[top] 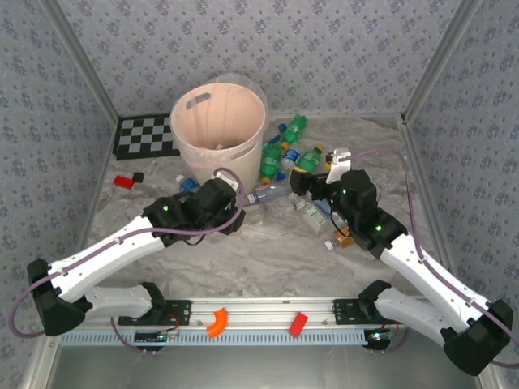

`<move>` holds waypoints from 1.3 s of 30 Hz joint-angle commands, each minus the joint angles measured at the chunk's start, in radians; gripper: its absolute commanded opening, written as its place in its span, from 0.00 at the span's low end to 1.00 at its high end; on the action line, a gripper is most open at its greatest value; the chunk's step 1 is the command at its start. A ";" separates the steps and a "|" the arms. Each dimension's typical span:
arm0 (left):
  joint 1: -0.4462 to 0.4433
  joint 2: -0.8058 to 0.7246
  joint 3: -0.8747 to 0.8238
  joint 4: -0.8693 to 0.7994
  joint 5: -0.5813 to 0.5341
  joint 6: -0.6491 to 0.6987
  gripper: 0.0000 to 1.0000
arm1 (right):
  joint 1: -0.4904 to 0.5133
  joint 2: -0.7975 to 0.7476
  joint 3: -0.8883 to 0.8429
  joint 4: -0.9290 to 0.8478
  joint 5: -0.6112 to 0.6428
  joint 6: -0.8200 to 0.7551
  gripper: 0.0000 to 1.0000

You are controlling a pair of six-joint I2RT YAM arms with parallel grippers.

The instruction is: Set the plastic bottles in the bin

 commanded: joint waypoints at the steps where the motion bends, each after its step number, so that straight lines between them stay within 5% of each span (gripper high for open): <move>1: 0.035 -0.006 0.090 0.044 -0.035 0.078 0.57 | 0.027 -0.029 -0.022 0.054 -0.035 -0.013 0.99; 23: 0.365 0.276 0.625 0.201 0.144 0.252 0.57 | 0.244 -0.043 -0.013 0.013 0.035 -0.092 0.99; 39: 0.498 0.453 0.734 0.231 0.209 0.230 0.58 | 0.311 -0.055 -0.003 -0.023 0.111 -0.114 1.00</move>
